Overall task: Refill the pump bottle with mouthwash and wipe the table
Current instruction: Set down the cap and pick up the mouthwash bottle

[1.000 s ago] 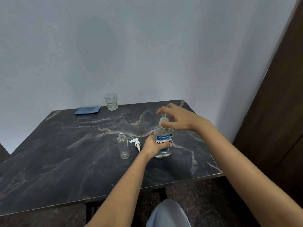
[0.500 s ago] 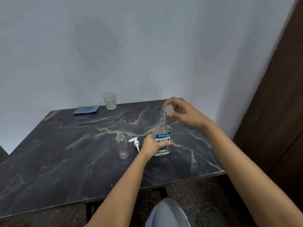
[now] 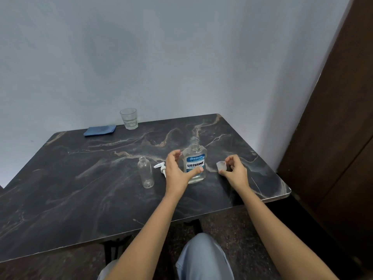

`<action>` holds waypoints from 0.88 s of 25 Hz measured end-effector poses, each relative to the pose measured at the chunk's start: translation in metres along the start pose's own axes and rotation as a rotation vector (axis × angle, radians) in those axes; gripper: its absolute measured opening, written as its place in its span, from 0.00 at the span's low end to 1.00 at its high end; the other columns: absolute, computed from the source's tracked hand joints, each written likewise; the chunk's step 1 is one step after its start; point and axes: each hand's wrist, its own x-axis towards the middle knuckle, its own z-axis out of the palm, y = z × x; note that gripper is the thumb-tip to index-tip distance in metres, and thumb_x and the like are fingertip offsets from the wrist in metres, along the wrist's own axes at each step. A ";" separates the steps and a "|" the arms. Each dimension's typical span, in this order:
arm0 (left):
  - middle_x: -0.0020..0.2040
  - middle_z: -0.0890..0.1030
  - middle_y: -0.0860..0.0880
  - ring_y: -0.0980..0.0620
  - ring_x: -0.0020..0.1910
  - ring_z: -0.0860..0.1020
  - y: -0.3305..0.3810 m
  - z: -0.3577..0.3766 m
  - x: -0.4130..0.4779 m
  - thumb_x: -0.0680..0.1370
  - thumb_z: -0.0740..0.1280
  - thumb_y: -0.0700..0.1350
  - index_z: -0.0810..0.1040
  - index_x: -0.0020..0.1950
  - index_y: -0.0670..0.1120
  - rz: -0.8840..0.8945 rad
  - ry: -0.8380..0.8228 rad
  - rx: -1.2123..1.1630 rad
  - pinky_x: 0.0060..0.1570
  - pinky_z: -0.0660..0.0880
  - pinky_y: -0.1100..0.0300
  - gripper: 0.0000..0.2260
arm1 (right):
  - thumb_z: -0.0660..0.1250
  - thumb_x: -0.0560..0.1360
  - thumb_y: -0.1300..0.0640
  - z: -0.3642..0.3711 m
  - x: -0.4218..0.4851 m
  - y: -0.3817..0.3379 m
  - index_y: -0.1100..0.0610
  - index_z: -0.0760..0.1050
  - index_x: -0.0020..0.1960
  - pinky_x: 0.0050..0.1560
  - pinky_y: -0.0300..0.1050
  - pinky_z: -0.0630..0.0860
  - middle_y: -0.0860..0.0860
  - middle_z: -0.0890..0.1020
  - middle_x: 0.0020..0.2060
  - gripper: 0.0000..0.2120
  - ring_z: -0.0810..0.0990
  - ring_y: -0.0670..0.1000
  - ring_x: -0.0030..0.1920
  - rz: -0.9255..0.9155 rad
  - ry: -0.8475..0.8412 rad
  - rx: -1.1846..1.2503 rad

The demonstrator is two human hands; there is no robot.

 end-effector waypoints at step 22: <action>0.63 0.79 0.52 0.54 0.64 0.75 -0.061 -0.095 -0.021 0.74 0.73 0.48 0.74 0.67 0.50 -0.206 0.199 0.077 0.63 0.70 0.60 0.22 | 0.72 0.72 0.66 0.061 -0.048 -0.045 0.50 0.72 0.58 0.60 0.48 0.77 0.48 0.82 0.53 0.19 0.81 0.45 0.54 -0.177 -0.254 0.410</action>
